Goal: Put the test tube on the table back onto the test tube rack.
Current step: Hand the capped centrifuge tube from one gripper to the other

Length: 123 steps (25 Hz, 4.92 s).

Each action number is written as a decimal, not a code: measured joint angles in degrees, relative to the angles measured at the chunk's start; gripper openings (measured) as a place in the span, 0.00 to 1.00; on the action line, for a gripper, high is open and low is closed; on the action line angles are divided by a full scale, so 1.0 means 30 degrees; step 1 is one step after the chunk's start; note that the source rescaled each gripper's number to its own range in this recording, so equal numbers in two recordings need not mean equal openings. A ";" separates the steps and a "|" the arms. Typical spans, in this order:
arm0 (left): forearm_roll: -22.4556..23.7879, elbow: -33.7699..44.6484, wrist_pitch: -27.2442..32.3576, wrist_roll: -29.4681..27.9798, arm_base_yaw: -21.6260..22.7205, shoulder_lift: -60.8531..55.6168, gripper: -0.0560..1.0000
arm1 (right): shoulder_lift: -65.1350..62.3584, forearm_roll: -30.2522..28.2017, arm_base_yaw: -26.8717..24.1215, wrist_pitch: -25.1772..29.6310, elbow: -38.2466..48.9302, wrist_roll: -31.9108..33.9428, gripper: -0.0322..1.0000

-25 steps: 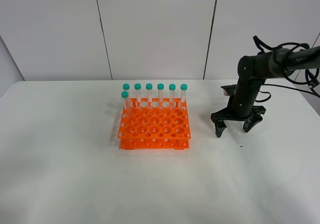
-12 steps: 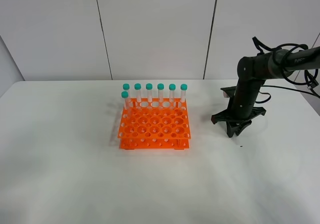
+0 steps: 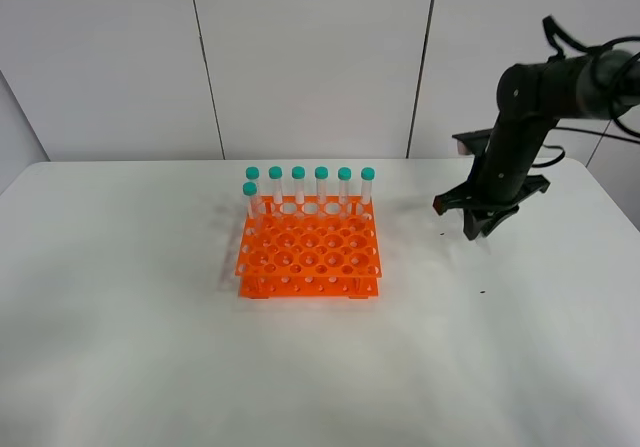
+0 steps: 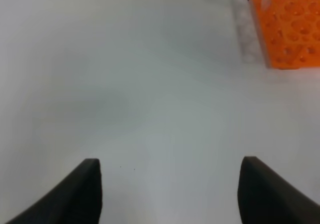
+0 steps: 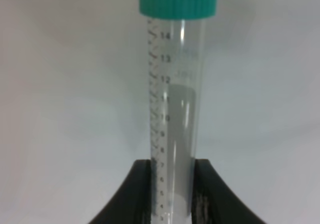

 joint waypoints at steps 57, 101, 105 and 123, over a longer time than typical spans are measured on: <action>0.0000 0.0000 -0.0017 0.0000 0.0000 0.0000 0.81 | -0.6791 1.7334 0.6948 -0.5176 0.8709 -1.9888 0.06; -2.9272 -0.3892 -1.1646 2.0540 -0.4965 2.4975 0.81 | -0.6810 1.7400 0.6948 -0.5358 0.8709 -1.9916 0.06; -3.2298 -0.3795 -1.1626 2.3296 -0.5559 2.6213 0.81 | -0.6810 1.7400 0.6948 -0.5358 0.8709 -1.9916 0.06; -3.2938 -0.4438 -1.0705 2.4056 -0.7594 2.8904 0.81 | -0.6782 1.7329 0.6948 -0.5318 0.8686 -1.9939 0.06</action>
